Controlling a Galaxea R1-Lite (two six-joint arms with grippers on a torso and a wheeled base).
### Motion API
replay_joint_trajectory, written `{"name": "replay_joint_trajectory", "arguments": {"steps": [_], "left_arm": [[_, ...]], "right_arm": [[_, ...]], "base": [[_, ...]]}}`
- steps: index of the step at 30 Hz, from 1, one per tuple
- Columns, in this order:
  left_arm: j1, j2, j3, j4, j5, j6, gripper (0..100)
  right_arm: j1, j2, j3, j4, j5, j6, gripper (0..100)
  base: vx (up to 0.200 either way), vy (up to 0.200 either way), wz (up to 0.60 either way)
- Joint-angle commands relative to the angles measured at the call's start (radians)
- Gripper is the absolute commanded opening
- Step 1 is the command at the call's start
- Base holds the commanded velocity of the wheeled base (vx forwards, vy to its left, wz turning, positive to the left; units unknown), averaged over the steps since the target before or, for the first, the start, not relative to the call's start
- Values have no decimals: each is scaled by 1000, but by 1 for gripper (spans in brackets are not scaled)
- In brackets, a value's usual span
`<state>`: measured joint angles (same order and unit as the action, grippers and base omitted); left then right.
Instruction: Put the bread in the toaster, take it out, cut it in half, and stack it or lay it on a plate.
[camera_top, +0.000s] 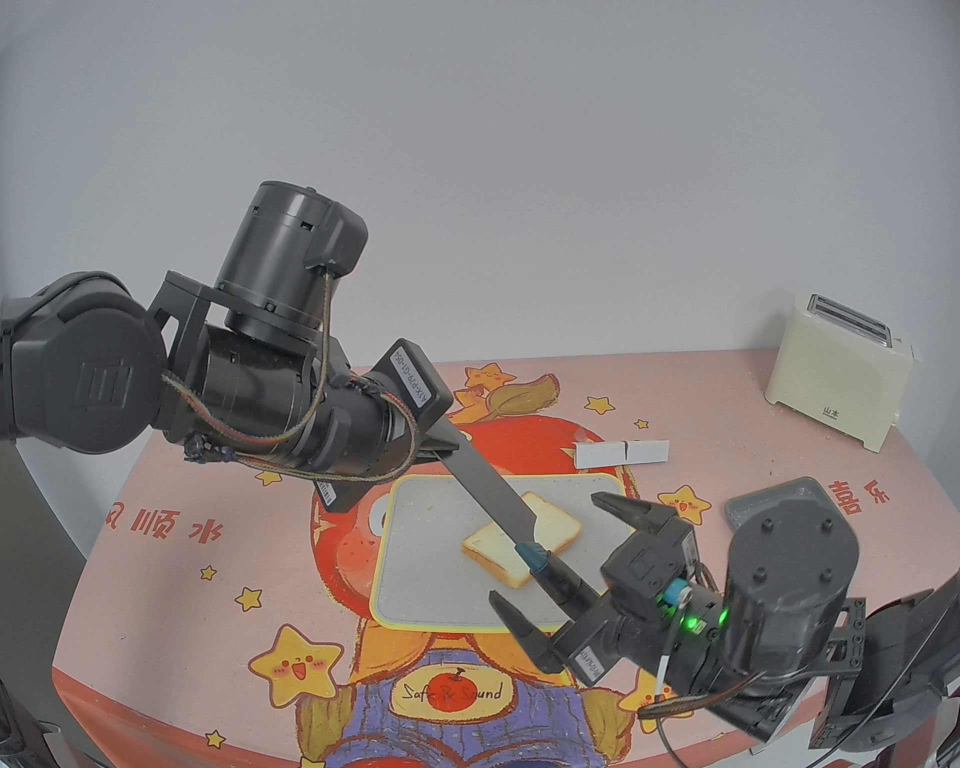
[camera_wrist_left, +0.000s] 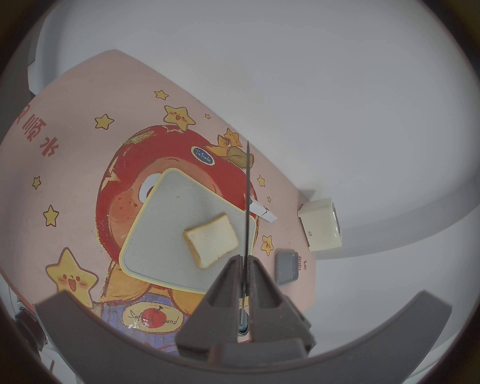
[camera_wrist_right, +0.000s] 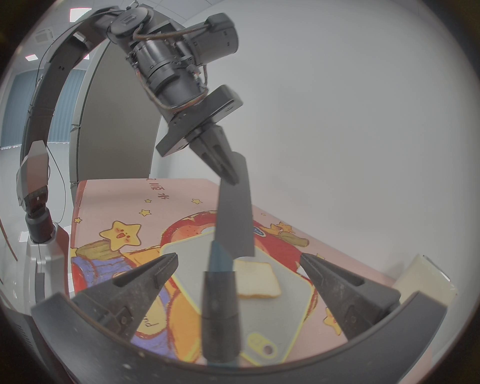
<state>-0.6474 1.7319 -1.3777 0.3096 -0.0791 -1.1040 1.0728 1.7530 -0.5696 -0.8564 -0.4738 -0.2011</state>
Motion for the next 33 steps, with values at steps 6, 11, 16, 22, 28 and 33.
{"name": "replay_joint_trajectory", "arguments": {"steps": [6, 11, 16, 22, 28, 33], "left_arm": [[0, -3, -8, 0, 7, -2, 0], [-1, -3, -4, 0, 7, -2, 0], [-1, -3, -4, 0, 7, -2, 0], [-3, -5, -4, 5, 10, -2, 0], [-3, -17, 0, 3, 10, -2, 0], [-3, -18, 5, 6, 10, -2, 0]], "right_arm": [[10, 30, 16, 2, -20, 3, 100], [-8, 28, 17, 2, -34, 3, 100], [-19, 26, 13, 2, -35, 3, 100], [-19, 28, 13, 2, -37, 3, 0], [-17, 30, 20, 2, -35, 3, 0], [-17, 28, 33, 2, -35, 3, 0]], "base": [[0, 0, 0], [0, 0, 0], [0, 0, 0], [0, 0, 0], [0, 0, 0], [0, 0, 0]]}}
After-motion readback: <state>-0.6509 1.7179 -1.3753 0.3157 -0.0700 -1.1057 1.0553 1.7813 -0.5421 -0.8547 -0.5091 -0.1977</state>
